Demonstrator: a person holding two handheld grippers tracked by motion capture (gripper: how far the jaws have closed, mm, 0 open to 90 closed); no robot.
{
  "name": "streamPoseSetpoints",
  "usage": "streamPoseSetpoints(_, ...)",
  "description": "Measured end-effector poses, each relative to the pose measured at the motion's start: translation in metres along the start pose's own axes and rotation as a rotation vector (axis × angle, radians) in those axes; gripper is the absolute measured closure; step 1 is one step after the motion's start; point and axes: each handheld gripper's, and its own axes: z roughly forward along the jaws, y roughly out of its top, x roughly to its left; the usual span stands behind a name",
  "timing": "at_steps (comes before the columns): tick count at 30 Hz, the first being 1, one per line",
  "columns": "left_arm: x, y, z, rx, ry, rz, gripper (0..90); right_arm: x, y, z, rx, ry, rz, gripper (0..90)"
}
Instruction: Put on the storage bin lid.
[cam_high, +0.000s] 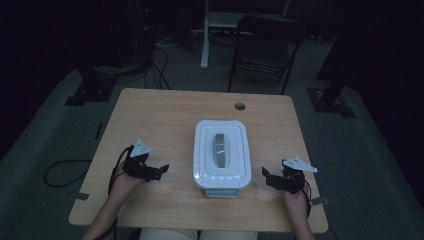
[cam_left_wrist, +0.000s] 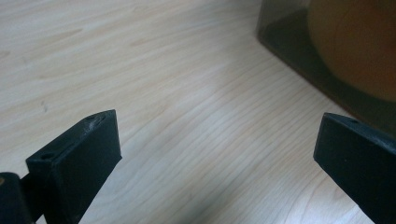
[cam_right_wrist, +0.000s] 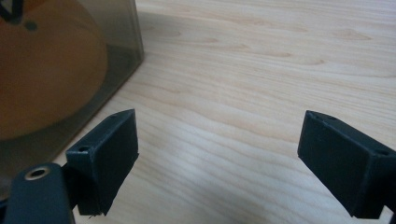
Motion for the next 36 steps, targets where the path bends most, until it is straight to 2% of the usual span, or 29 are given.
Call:
streamPoseSetpoints(9,0.006,-0.011,-0.009,0.02,0.019,-0.009,1.3,-0.008,-0.01,-0.011,0.0,-0.004,0.021,12.3)
streamPoseSetpoints(18,0.015,-0.03,-0.021,0.052,0.044,-0.022,1.3,-0.017,-0.022,-0.023,0.01,-0.008,0.052,12.3)
streamPoseSetpoints(24,0.018,-0.042,-0.037,0.055,0.063,-0.041,1.3,-0.019,-0.028,-0.025,0.036,-0.04,0.044,12.3)
streamPoseSetpoints(30,0.02,-0.05,-0.044,0.067,0.084,-0.065,1.3,-0.02,-0.034,-0.029,0.051,-0.069,0.057,12.3)
streamPoseSetpoints(36,0.024,-0.062,-0.051,0.089,0.148,-0.11,1.3,-0.023,-0.041,-0.032,0.072,-0.115,0.071,12.3)
